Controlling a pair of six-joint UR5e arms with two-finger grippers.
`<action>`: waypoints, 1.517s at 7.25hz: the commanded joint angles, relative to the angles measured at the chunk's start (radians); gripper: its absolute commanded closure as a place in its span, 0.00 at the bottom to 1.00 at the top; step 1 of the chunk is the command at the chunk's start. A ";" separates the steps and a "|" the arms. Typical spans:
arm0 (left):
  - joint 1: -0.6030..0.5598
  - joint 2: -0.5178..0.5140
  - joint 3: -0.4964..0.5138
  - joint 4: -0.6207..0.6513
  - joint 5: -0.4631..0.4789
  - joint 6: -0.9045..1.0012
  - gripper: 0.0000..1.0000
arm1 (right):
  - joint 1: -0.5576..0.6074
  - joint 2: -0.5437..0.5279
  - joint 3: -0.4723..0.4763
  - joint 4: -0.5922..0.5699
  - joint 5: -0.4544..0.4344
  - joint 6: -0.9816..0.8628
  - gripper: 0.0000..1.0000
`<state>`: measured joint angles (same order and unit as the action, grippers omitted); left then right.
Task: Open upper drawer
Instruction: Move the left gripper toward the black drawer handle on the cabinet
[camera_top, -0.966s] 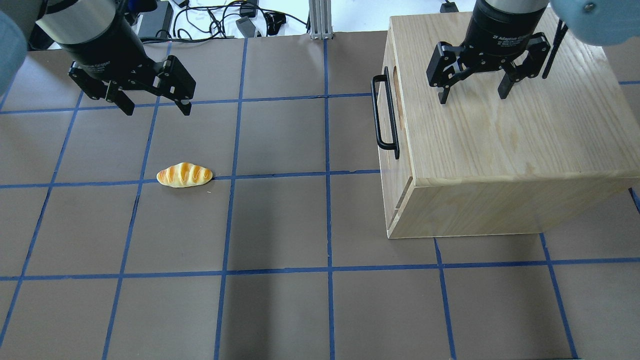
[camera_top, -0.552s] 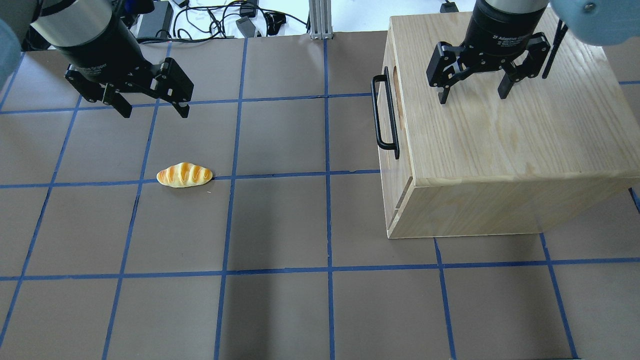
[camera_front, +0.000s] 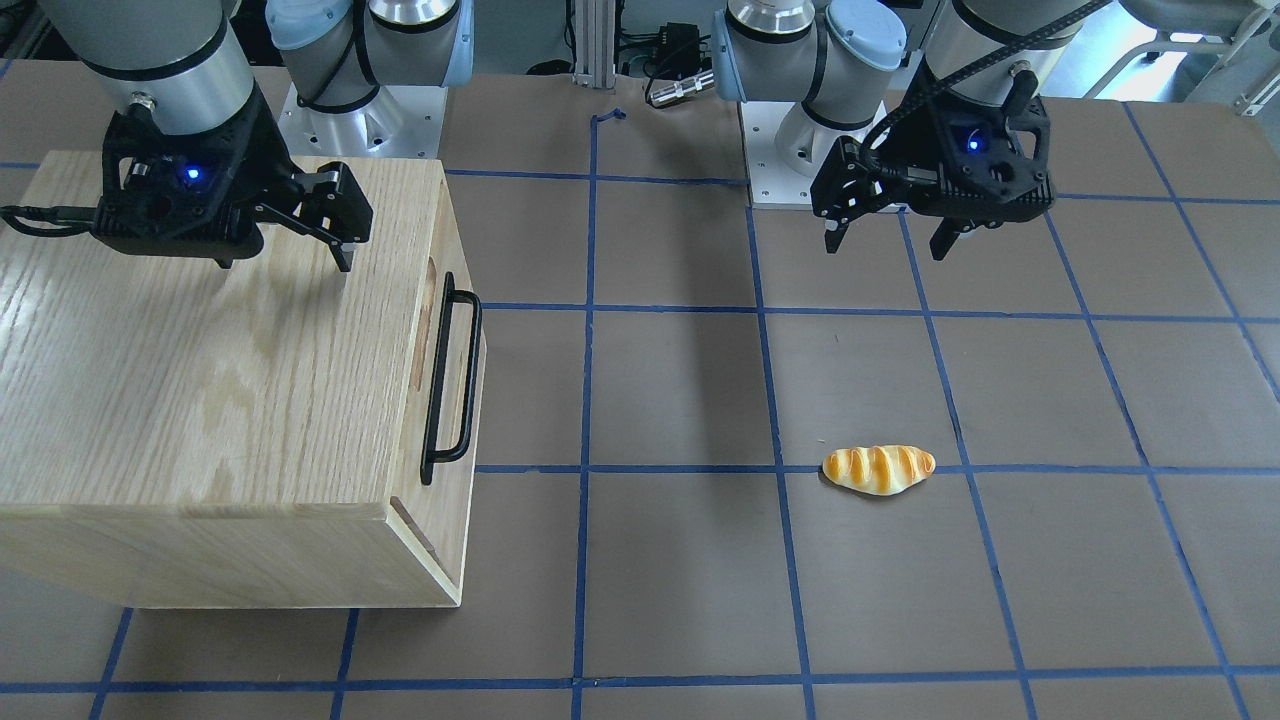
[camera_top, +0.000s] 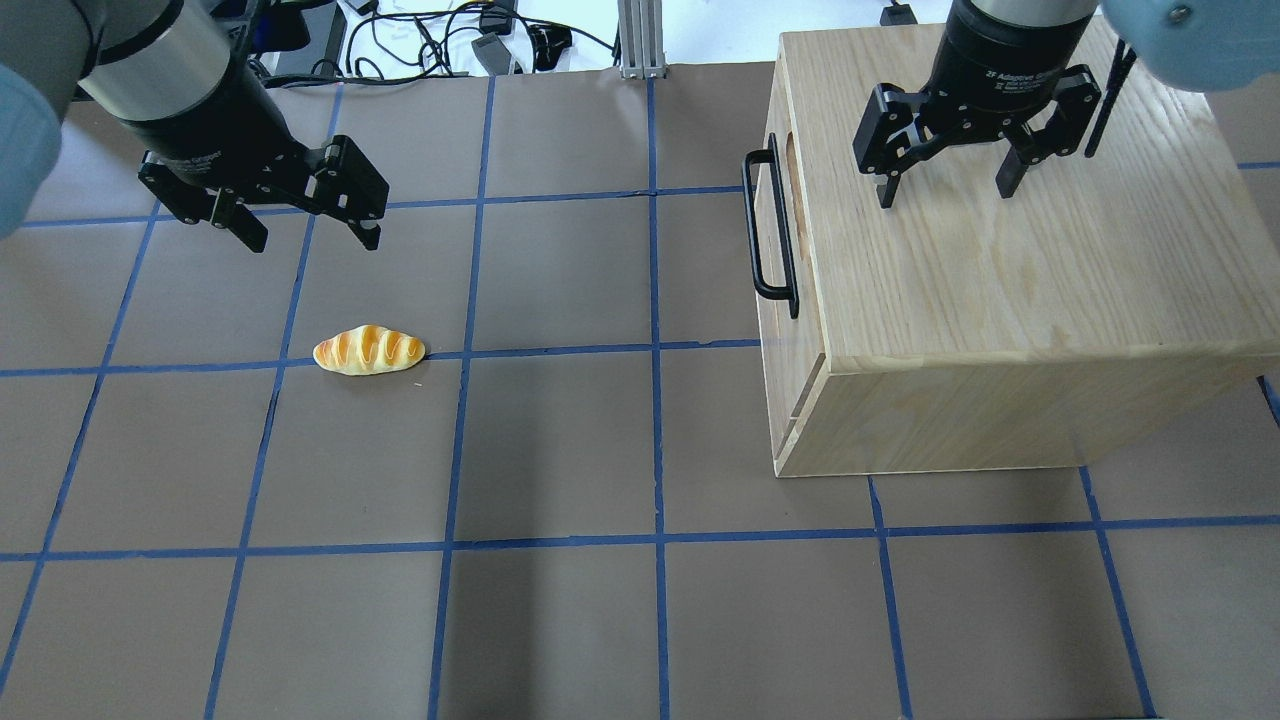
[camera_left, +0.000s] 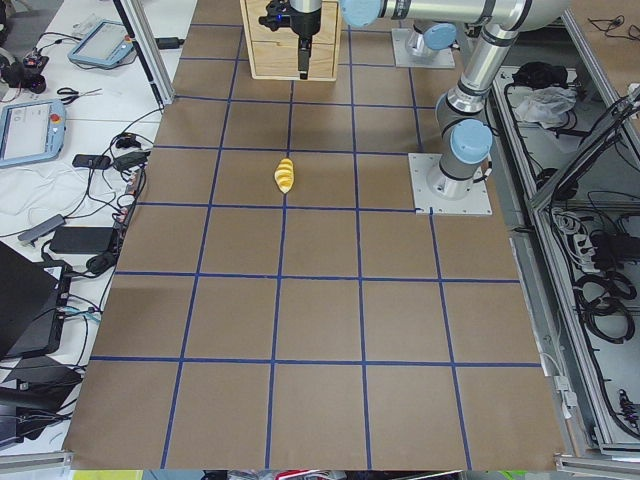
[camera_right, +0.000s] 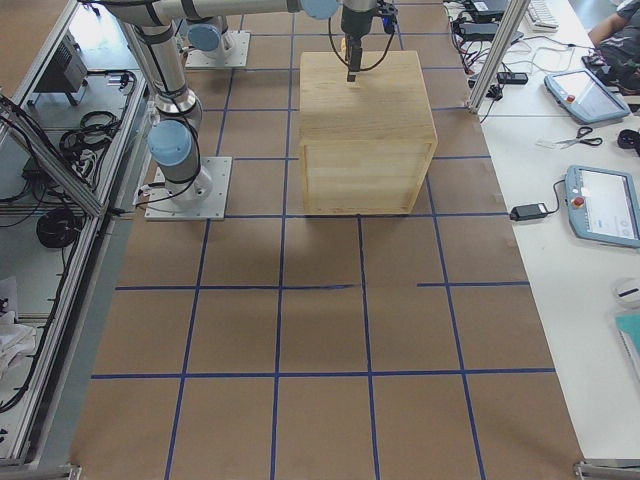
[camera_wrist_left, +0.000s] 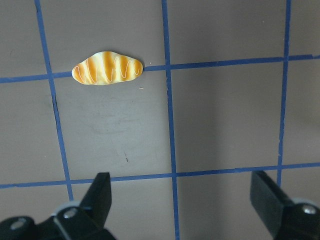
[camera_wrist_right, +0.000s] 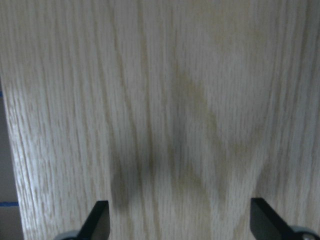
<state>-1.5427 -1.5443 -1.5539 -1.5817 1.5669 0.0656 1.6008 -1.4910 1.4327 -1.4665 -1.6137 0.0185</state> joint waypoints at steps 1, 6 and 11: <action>-0.008 -0.040 0.055 0.003 0.028 -0.085 0.00 | 0.001 0.000 0.000 0.000 0.000 0.000 0.00; -0.170 -0.223 0.068 0.308 -0.322 -0.413 0.00 | 0.001 0.000 0.000 0.000 0.000 0.001 0.00; -0.315 -0.356 0.049 0.532 -0.462 -0.543 0.00 | 0.001 0.000 0.002 0.000 0.000 0.001 0.00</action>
<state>-1.8426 -1.8784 -1.4984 -1.0863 1.1038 -0.4637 1.6011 -1.4910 1.4333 -1.4665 -1.6137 0.0198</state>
